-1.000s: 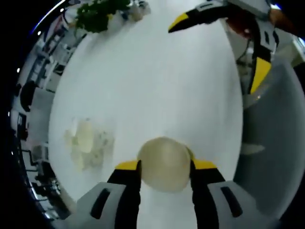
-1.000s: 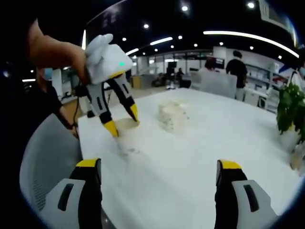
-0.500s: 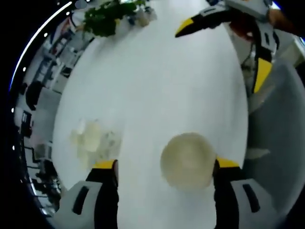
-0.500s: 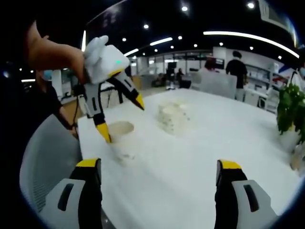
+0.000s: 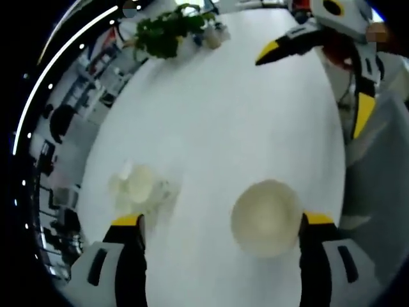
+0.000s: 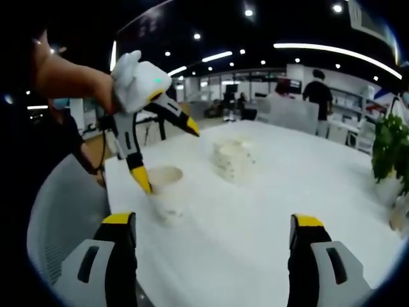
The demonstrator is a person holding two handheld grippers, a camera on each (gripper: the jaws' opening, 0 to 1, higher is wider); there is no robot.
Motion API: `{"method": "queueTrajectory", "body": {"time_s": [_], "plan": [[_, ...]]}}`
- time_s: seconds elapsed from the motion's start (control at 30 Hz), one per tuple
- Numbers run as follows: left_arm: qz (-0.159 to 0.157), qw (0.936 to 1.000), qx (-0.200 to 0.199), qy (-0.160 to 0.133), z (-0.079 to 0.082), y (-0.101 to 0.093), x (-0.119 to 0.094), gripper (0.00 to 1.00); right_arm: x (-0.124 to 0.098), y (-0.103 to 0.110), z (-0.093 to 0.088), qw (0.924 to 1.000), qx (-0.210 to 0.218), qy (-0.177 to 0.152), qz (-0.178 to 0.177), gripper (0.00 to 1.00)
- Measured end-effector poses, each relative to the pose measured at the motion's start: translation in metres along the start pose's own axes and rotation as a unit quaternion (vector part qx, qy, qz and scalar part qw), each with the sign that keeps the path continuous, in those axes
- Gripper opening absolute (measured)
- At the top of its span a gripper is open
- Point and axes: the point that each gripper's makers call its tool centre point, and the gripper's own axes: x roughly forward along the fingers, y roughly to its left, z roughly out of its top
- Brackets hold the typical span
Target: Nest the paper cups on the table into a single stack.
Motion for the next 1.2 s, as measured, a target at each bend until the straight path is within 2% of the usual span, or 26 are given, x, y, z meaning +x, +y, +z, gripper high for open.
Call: {"method": "queueTrajectory", "body": {"time_s": [0.07,0.17,0.3,0.43,0.6,0.73,0.8,0.93,1.0,1.07,1.17,1.2], "plan": [[0.009,1.0000,-0.003,0.004,-0.002,-0.001,-0.001,1.00,0.000,0.001,0.001,1.0000,-0.001,0.000,0.000,0.99],[0.015,0.9998,0.011,-0.002,-0.001,-0.002,0.001,1.00,0.000,0.001,0.001,1.0000,0.000,-0.001,0.000,0.99],[0.034,0.9988,0.034,0.009,-0.002,0.006,-0.001,1.00,-0.001,0.002,0.003,1.0000,0.000,-0.002,0.001,0.99],[0.044,0.9980,0.045,0.006,0.002,0.009,-0.004,1.00,0.002,0.002,0.012,0.9998,0.013,-0.015,0.001,0.98],[0.052,0.9967,0.061,0.005,0.004,0.008,-0.004,1.00,0.021,0.001,0.037,0.9993,0.011,-0.034,-0.010,0.96],[0.054,0.9967,0.060,-0.003,0.008,0.004,-0.005,1.00,0.041,0.000,0.045,0.9990,0.003,-0.038,-0.024,0.94],[0.053,0.9968,0.059,-0.005,0.009,0.003,-0.005,1.00,0.057,0.000,0.043,0.9989,0.002,-0.034,-0.030,0.93],[0.053,0.9970,0.055,-0.011,0.010,0.001,-0.005,1.00,0.078,0.003,0.027,0.9992,-0.004,-0.004,-0.039,0.93],[0.052,0.9974,0.049,-0.012,0.009,0.001,-0.006,1.00,0.081,0.002,0.018,0.9985,-0.029,0.015,-0.045,0.92],[0.051,0.9977,0.042,-0.014,0.009,0.001,-0.006,1.00,0.083,0.005,0.019,0.9993,-0.006,-0.001,-0.036,0.92],[0.045,0.9984,0.019,-0.028,0.009,0.001,-0.007,1.00,0.080,0.000,0.015,0.9991,-0.012,0.004,-0.040,0.94],[0.037,0.9987,0.001,-0.036,0.011,-0.002,-0.007,1.00,0.078,-0.003,0.006,0.9978,-0.038,0.032,-0.044,0.93]]}}
